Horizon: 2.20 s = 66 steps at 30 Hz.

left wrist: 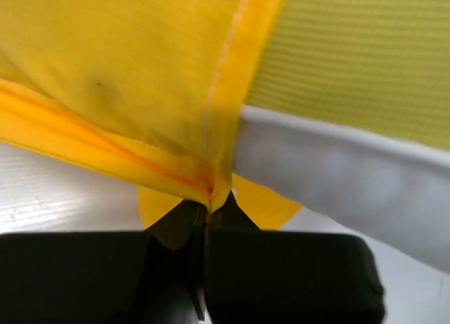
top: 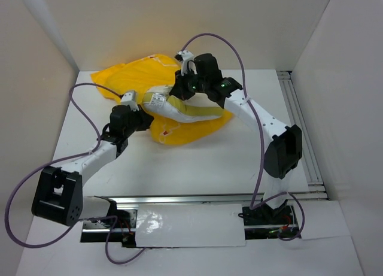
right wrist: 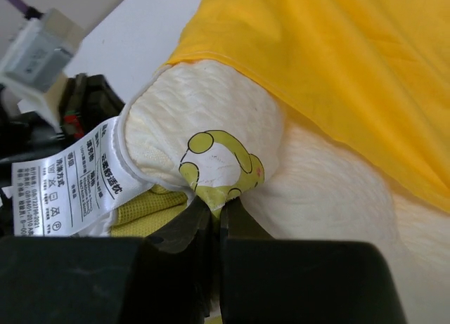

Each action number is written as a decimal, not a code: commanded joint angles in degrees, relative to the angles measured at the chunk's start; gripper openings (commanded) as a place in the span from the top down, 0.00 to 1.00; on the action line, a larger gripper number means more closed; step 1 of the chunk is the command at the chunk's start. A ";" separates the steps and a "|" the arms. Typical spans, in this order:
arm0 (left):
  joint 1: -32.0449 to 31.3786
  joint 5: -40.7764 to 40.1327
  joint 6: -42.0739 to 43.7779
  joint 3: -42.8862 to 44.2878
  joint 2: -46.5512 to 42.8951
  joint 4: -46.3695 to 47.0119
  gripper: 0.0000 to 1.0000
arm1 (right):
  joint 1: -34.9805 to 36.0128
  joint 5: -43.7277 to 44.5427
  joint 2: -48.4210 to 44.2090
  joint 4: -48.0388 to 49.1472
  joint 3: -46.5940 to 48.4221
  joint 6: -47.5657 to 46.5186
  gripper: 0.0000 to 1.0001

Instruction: Put the pillow into the pillowcase

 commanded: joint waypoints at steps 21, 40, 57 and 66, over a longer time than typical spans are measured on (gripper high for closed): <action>-23.19 23.10 -3.26 11.58 -21.93 -23.92 1.00 | 15.69 57.90 10.48 46.64 -23.47 -1.76 1.00; -29.17 8.36 -3.79 17.19 -17.38 -41.23 0.13 | -1.26 19.50 -27.30 18.51 -48.69 12.40 0.01; -26.54 -12.06 7.77 73.47 34.51 -57.30 0.17 | -24.01 14.23 -36.03 8.89 -54.32 19.42 0.01; -25.39 -19.01 17.91 93.77 55.93 -60.25 0.13 | -31.42 7.55 -25.49 22.00 -50.38 24.71 0.03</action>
